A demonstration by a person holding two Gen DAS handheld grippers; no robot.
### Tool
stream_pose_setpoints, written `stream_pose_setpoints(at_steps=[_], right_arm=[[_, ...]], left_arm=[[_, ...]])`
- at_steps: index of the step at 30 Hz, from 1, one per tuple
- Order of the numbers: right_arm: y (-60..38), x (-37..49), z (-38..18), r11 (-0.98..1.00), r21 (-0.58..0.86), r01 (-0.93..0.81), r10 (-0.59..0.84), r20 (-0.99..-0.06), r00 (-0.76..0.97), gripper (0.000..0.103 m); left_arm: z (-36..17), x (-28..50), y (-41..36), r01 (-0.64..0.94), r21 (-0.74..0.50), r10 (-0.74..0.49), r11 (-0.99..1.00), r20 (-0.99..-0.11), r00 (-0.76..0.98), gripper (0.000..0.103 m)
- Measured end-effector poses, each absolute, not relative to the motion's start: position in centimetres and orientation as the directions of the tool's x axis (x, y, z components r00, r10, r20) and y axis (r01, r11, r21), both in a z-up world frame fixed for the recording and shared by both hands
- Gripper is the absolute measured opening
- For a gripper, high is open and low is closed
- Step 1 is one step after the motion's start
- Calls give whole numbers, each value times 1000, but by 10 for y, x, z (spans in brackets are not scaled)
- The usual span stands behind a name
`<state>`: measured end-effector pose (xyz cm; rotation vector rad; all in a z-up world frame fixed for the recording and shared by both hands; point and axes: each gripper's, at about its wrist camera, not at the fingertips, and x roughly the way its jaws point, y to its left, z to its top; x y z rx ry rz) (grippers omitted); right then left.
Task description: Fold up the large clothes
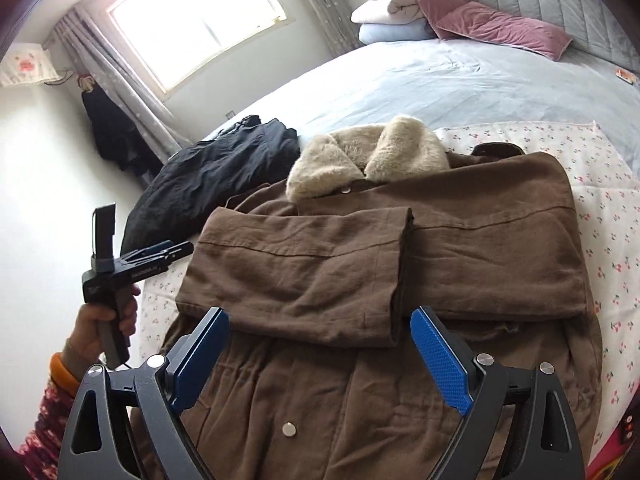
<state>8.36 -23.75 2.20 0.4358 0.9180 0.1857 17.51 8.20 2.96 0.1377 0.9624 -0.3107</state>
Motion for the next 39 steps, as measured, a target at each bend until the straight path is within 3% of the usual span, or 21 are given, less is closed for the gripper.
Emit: stream_pose_setpoints(at_steps=[6, 9, 13, 18, 21, 25, 27, 29, 32, 37, 39], right_arm=[[-246, 162, -30, 950, 290, 117, 182, -816, 548, 90], [-245, 180, -56, 950, 287, 123, 184, -834, 521, 80], [-241, 188, -74, 949, 297, 105, 198, -823, 532, 80], [-231, 198, -84, 975, 211, 74, 136, -823, 551, 79], [-228, 200, -88, 982, 175, 66, 109, -823, 557, 73], [-220, 201, -90, 990, 135, 40, 89, -819, 567, 61], [-215, 201, -91, 994, 111, 22, 79, -817, 571, 45], [-211, 199, -86, 996, 84, -6, 71, -810, 582, 19], [-208, 191, -64, 995, 91, -27, 88, -774, 627, 13], [-199, 179, 8, 997, 12, -76, 66, -640, 766, 12], [-207, 181, 27, 999, -19, -47, 26, -601, 799, 12]], left_arm=[[17, 194, 90, 298, -41, -200, 954, -825, 528, 72], [12, 196, 91, 308, -52, -215, 950, -825, 523, 72], [2, 196, 87, 321, -1, -183, 947, -825, 535, 72], [-11, 198, 85, 324, -5, -187, 946, -824, 534, 72], [-15, 200, 83, 323, -14, -194, 946, -822, 535, 72], [-19, 201, 81, 319, -25, -202, 948, -818, 539, 72], [-20, 201, 82, 317, -30, -206, 948, -817, 539, 72], [-17, 201, 85, 306, -47, -215, 951, -812, 543, 72], [-6, 202, 94, 281, -83, -234, 956, -792, 564, 72], [12, 212, 107, 224, -117, -232, 968, -762, 605, 72], [20, 209, 103, 227, -116, -237, 967, -737, 633, 67]])
